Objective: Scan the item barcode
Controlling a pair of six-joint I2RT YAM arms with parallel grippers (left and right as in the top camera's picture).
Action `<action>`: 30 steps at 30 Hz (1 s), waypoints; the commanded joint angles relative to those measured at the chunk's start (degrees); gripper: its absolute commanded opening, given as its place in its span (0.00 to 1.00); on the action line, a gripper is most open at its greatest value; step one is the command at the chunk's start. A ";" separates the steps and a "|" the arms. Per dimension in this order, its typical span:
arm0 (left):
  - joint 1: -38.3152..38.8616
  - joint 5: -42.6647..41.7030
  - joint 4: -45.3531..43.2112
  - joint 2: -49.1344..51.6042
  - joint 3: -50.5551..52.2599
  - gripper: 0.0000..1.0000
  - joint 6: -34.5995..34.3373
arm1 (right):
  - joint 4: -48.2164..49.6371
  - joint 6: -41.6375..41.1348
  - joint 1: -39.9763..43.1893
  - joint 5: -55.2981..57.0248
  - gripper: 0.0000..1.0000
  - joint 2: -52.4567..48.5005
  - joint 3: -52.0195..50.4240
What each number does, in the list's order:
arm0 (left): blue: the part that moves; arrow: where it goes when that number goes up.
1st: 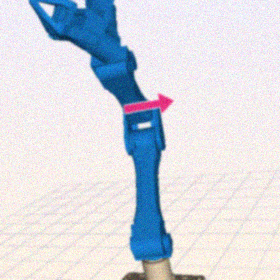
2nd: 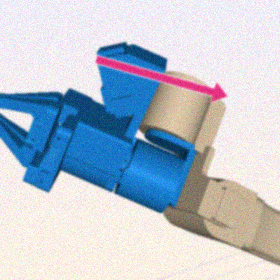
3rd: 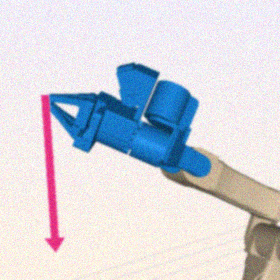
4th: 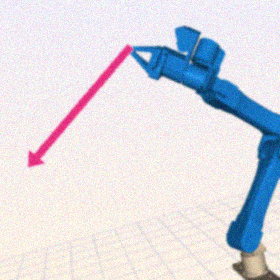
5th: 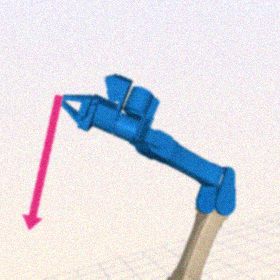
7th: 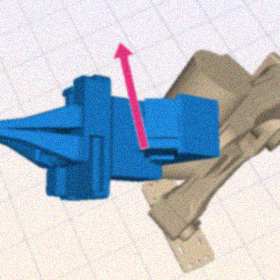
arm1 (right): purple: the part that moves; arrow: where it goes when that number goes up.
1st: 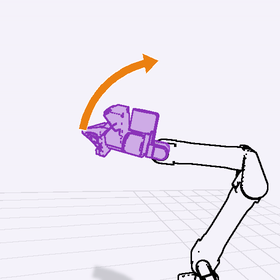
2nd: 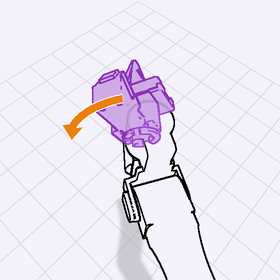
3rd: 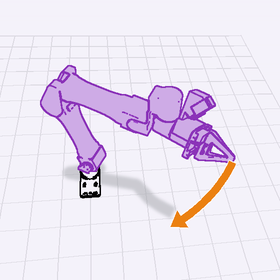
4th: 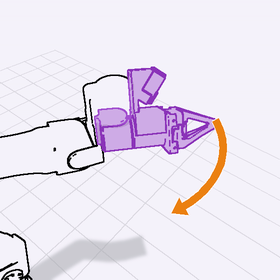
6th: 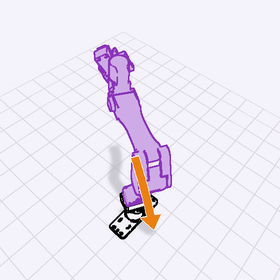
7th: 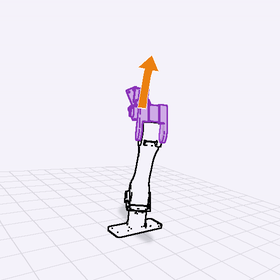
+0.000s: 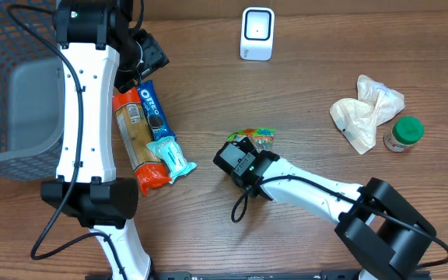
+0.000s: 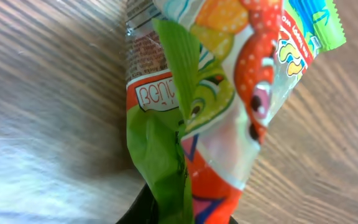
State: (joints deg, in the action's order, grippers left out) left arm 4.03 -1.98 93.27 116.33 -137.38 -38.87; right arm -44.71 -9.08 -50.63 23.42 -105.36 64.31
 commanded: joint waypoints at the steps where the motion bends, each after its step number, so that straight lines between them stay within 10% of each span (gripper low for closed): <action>1: 0.11 -0.35 0.15 0.55 -0.28 0.66 -0.33 | -0.48 -1.99 1.97 -10.73 0.04 3.50 5.07; 15: 0.11 -0.37 0.63 0.55 -0.28 0.67 -0.33 | -2.71 4.35 27.43 -77.18 0.04 10.84 7.76; 30: 0.11 -0.39 0.76 0.55 -0.28 0.67 -0.35 | -2.45 2.73 36.61 -113.37 0.04 10.84 7.76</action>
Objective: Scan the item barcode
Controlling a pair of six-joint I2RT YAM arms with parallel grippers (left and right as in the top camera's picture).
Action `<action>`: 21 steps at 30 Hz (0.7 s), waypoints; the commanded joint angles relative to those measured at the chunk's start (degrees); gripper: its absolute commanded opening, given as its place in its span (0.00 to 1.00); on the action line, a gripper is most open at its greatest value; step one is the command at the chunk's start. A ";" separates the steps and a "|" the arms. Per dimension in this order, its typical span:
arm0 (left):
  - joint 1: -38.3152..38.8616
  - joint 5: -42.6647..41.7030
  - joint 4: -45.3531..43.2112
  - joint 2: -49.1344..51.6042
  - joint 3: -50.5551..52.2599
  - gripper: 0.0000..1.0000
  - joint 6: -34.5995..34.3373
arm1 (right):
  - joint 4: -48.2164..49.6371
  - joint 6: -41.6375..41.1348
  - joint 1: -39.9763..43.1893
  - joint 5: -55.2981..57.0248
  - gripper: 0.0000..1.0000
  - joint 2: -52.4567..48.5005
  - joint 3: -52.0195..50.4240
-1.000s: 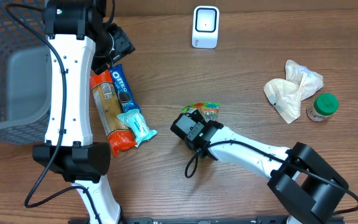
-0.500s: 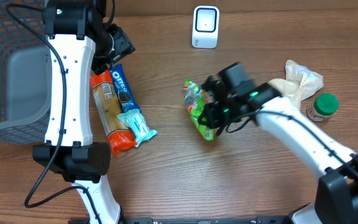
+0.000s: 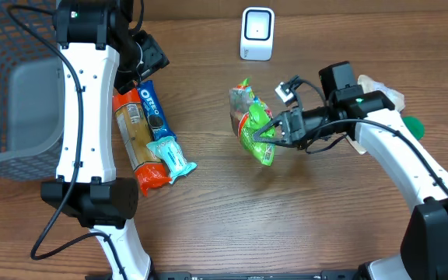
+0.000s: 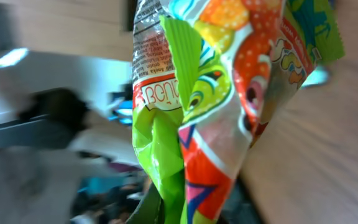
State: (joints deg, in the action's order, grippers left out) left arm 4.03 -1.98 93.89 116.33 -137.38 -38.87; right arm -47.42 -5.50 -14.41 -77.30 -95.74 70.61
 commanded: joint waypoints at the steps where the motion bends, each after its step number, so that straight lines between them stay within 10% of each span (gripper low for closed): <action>1: 0.11 -0.39 0.15 0.55 -0.28 0.68 -0.35 | 0.13 -1.25 0.39 -12.66 0.04 1.22 1.46; 21: 0.11 0.48 0.37 0.55 -0.28 0.69 0.09 | 9.35 -2.14 1.88 -12.70 0.04 1.46 3.23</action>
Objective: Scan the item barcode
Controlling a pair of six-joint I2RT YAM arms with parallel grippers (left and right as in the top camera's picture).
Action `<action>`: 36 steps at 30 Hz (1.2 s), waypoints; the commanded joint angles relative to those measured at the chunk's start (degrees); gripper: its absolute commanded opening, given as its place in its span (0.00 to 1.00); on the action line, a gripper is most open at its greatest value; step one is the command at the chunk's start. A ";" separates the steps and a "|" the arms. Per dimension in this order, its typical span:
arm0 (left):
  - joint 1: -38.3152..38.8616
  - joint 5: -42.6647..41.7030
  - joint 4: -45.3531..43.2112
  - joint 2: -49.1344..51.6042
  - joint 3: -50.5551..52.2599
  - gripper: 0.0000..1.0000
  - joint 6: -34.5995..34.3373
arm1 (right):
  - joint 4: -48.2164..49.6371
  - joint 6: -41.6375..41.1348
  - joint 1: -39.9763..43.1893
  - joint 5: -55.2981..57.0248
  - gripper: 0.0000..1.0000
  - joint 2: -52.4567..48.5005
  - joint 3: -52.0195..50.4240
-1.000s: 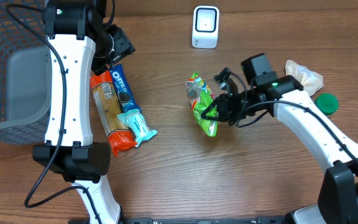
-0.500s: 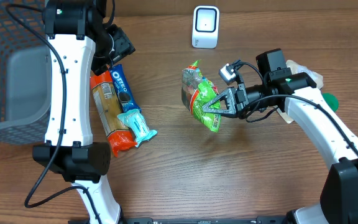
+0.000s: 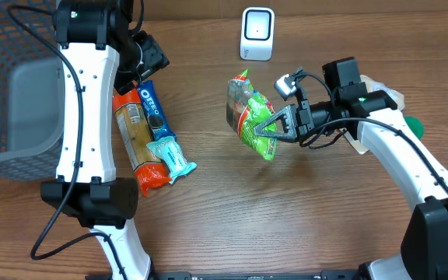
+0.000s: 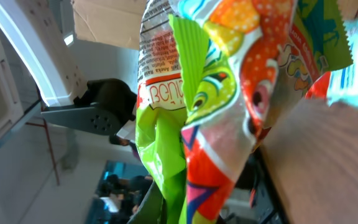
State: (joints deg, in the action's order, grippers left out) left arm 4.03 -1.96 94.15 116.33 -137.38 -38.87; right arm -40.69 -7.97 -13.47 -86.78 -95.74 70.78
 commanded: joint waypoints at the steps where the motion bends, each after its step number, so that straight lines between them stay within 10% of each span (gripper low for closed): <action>1: 0.11 0.46 0.11 0.55 -0.28 0.69 0.09 | 4.39 0.33 1.14 -3.21 0.04 1.46 3.06; 36: 0.11 1.07 1.55 0.55 -0.28 0.68 0.09 | 8.92 -4.33 0.48 34.95 0.14 -11.50 -12.72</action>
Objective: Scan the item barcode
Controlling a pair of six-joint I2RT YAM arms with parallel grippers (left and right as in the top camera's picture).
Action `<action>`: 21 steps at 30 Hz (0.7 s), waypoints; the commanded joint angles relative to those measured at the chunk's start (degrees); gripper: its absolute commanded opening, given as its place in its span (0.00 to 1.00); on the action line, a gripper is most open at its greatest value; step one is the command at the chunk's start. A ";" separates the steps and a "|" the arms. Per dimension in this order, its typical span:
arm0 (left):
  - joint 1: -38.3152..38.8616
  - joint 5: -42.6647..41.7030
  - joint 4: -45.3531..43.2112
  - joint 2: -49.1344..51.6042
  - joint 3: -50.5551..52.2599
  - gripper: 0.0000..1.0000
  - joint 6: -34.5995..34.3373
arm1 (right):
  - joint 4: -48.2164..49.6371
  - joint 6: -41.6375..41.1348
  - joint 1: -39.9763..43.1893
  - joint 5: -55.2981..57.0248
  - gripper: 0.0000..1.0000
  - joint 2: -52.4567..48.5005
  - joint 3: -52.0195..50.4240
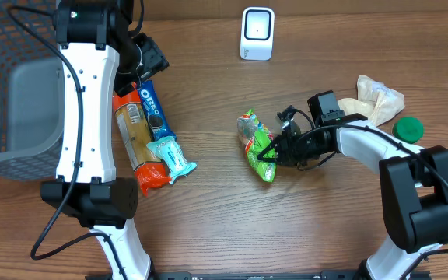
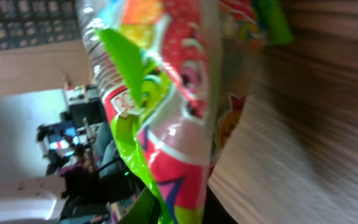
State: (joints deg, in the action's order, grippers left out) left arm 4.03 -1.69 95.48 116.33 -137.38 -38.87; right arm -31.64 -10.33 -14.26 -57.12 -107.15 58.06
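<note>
A green, red and orange snack packet point(image 1: 258, 145) point(image 2: 173, 106) hangs in my right gripper point(image 1: 272, 152), which is shut on its lower end near the table's middle. In the right wrist view the packet fills the frame and the fingers point(image 2: 145, 208) show only as dark shapes at the bottom edge. The white barcode scanner point(image 1: 257, 33) stands at the back of the table, well beyond the packet. My left arm point(image 1: 92, 93) stands upright at the left; its gripper point(image 1: 148, 54) hangs above the Oreo pack, and its jaws cannot be made out.
A blue Oreo pack point(image 1: 154, 109), an orange biscuit pack point(image 1: 137, 140) and a light blue packet point(image 1: 171, 158) lie at the left. A grey wire basket point(image 1: 14, 85) is at the far left. A crumpled white bag point(image 1: 364, 109) and a green-lidded jar point(image 1: 407, 128) sit at the right.
My right gripper has moved down and toward the front with the packet, from below the scanner to near the table's middle. The packet now sits lower and is tilted differently. The left arm is unchanged.
My right gripper was first shut on the packet low at the table's middle. Then it held the packet raised, nearer the scanner, and stayed close to there a moment later. Now the packet is held back down near the middle of the table.
</note>
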 commanded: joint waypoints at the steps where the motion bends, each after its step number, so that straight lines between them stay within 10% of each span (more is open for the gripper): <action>1: 0.11 0.81 0.22 0.55 -0.28 0.68 0.09 | -0.46 -2.47 1.70 5.86 0.14 -0.09 0.00; 11: 0.11 0.81 0.22 0.55 -0.28 0.69 0.09 | -5.42 -6.12 6.08 19.12 0.50 -0.04 0.15; 13: 0.11 0.81 0.20 0.55 -0.28 0.69 0.09 | -6.69 -4.37 6.10 19.15 0.69 0.00 0.94; 14: 0.11 0.81 0.17 0.55 -0.28 0.69 0.09 | -7.78 -3.39 6.05 19.39 0.96 0.02 1.68; 21: 0.11 0.83 -0.15 0.55 -0.28 0.69 0.09 | -20.57 0.42 3.74 31.47 1.00 3.96 12.59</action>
State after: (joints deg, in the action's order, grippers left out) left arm 4.03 -1.50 95.50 116.33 -137.38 -38.85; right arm -50.41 -12.05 -9.43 -34.52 -106.69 65.63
